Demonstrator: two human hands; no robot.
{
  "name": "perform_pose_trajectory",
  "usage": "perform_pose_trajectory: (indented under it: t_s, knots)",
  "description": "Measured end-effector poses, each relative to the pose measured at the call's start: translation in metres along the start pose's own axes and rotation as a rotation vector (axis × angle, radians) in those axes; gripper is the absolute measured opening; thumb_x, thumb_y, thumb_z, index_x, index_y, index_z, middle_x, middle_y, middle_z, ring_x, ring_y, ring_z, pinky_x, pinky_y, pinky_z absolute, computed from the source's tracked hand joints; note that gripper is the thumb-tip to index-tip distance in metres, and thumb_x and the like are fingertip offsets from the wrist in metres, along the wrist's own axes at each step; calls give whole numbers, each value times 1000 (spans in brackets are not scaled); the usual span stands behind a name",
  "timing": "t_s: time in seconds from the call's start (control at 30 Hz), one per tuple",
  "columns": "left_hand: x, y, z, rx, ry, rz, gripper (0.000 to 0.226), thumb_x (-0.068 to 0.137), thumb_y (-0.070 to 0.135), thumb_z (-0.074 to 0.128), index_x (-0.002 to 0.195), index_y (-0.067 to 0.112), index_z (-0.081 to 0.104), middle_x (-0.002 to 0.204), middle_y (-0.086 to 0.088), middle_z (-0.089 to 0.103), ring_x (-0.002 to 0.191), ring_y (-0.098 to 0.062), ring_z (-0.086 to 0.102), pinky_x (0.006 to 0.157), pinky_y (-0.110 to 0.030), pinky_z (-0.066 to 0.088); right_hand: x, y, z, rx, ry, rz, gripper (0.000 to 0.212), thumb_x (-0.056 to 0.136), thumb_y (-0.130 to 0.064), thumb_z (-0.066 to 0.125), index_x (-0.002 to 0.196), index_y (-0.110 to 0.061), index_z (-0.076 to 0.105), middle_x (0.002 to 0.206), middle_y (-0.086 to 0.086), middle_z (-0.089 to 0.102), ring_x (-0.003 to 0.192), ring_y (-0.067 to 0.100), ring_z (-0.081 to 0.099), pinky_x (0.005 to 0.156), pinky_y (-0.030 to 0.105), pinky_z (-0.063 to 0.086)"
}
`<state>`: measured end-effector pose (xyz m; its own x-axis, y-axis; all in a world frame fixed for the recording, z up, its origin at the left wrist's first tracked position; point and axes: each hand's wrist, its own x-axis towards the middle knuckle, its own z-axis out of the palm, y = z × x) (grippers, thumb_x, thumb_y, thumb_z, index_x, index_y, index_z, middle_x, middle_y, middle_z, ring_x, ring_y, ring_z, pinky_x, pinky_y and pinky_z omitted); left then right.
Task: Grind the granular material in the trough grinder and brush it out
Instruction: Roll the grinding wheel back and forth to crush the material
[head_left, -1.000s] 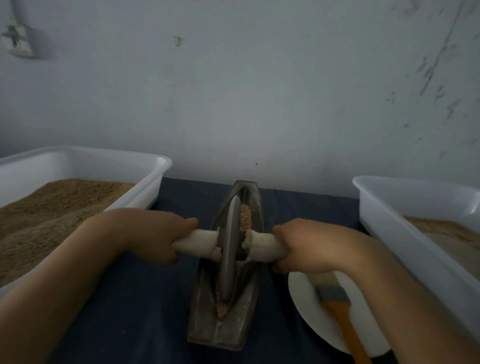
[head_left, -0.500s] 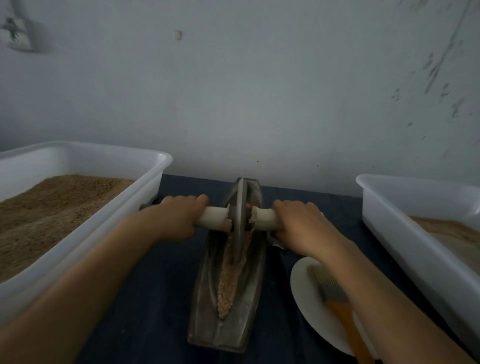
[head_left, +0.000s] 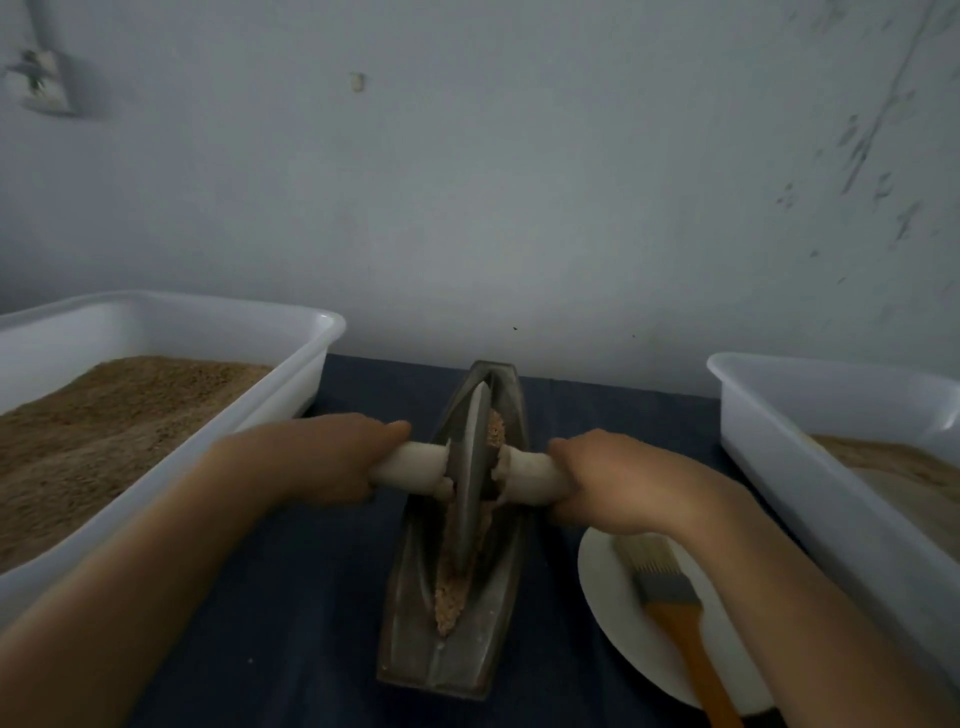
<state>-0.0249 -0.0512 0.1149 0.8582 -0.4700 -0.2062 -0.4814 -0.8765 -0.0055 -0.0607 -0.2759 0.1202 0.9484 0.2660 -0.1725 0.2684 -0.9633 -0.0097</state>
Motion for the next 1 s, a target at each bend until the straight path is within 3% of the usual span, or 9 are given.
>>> perform_pose_trajectory:
  t_s: [0.13,0.27,0.4,0.53,0.63,0.7,0.83,1.0]
  knots:
    - [-19,1,-13,-42,-184,44,31,90,23,58,108,31,34,101,10,47,91,-8,48,80,-21,37,-18,-5,-9,16,-108,-59,26,89,-28,60,106,-8,60,89,2,54,69,9,47,51,19,32]
    - [-15,-1,-10,-64,-180,22,33,90,23,59,111,29,35,104,7,49,95,-9,50,82,-24,39,-14,-4,-10,26,-120,-55,26,88,-29,60,104,-9,59,85,1,52,68,10,47,51,20,33]
    - [8,-4,4,-33,45,10,30,91,19,56,105,28,32,102,7,47,90,-7,45,81,-22,35,6,5,-1,26,-1,-8,23,88,-26,59,105,-13,53,95,2,55,82,16,53,62,26,38]
    - [34,-9,19,63,338,-48,30,90,21,55,115,21,38,120,1,50,109,-17,49,94,-32,36,32,19,20,-105,336,9,19,88,-23,54,103,-14,47,104,5,58,92,23,54,67,31,27]
    - [44,-7,28,118,539,-73,31,88,20,54,115,20,39,118,0,48,108,-18,47,94,-32,35,44,26,32,-172,544,9,21,88,-25,55,105,-15,48,105,4,57,96,24,51,69,31,22]
    - [46,-5,31,135,615,-76,31,87,19,55,114,21,39,117,1,48,106,-18,46,91,-31,33,47,29,35,-179,597,5,20,88,-25,55,104,-15,49,103,3,57,94,23,51,68,31,21]
    - [40,-6,28,139,522,-67,36,89,22,55,120,21,36,122,1,48,111,-17,47,96,-31,33,42,28,32,-148,490,-6,22,89,-28,54,105,-15,47,104,3,57,94,23,52,68,31,23]
    - [18,-2,10,96,187,-32,40,91,22,55,125,21,33,125,1,49,111,-15,50,94,-29,37,19,13,12,-47,154,-8,22,90,-23,55,108,-12,48,104,5,57,84,18,51,64,27,32]
